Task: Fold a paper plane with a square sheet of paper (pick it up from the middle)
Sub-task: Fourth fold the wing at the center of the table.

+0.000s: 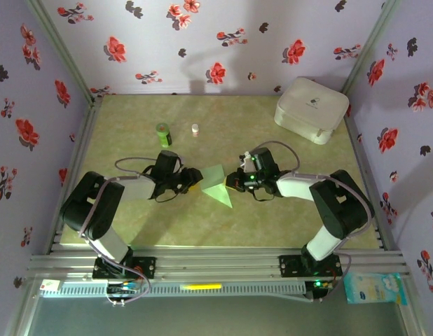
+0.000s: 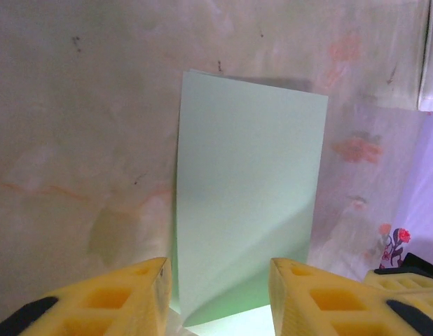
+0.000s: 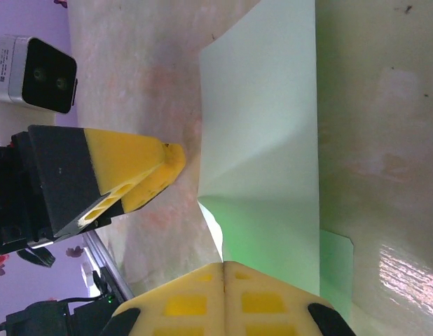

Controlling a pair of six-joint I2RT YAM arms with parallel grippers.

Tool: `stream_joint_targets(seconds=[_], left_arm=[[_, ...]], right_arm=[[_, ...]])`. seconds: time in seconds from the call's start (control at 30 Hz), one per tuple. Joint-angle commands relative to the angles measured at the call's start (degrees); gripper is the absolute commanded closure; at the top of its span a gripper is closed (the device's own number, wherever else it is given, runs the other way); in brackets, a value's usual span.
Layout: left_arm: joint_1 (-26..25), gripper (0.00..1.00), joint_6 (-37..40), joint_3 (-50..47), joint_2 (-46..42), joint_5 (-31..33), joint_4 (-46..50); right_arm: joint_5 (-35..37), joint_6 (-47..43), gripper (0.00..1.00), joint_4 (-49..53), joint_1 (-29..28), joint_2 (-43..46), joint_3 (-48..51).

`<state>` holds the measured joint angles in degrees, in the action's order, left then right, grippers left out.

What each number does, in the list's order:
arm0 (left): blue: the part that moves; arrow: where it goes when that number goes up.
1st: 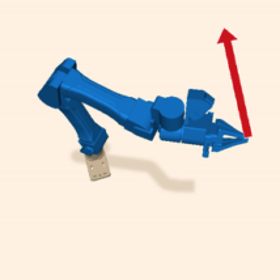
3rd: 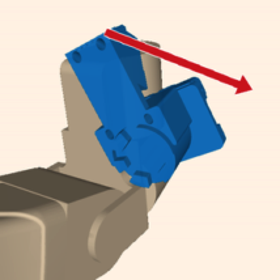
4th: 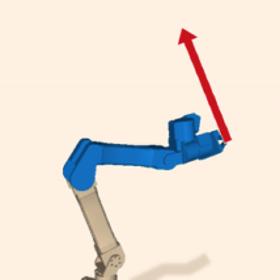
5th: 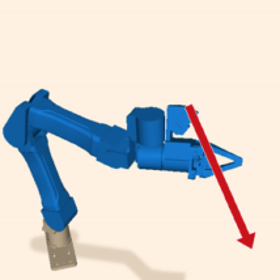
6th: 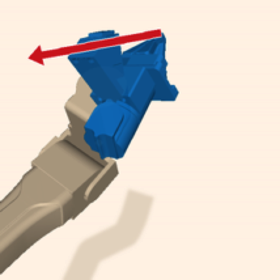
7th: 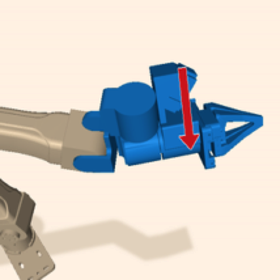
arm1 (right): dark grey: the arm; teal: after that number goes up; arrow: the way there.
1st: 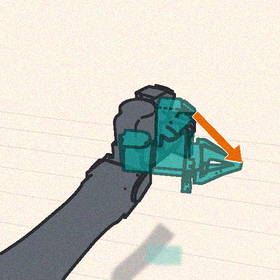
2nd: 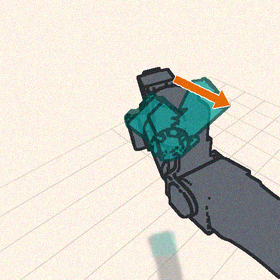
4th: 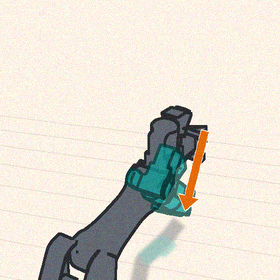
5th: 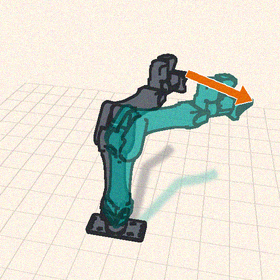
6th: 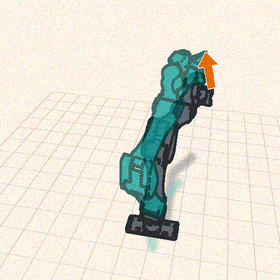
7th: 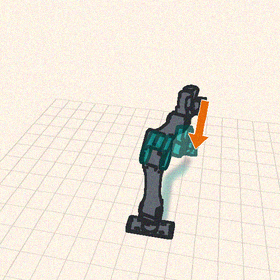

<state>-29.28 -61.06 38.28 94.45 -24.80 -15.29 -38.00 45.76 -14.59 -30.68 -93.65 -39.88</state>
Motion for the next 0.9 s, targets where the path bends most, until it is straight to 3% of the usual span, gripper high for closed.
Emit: stream_joint_targets(seconds=[0.0, 0.5, 0.87], left_arm=[[0.4, 0.59, -1.0, 0.1, 1.1, -1.7, -1.8], [0.4, 0.58, -2.0, 1.4, 4.1, -3.2, -2.5], [0.4, 0.66, -3.6, 2.4, 6.0, -5.2, -6.6]], right_arm=[[-1.5, 1.9, 1.0, -3.6, 0.4, 1.5, 1.3], [-2.0, 5.6, 1.0, -10.3, 2.1, 2.6, 5.4], [-1.8, 5.7, 1.0, -10.8, 2.5, 2.4, 6.2]])
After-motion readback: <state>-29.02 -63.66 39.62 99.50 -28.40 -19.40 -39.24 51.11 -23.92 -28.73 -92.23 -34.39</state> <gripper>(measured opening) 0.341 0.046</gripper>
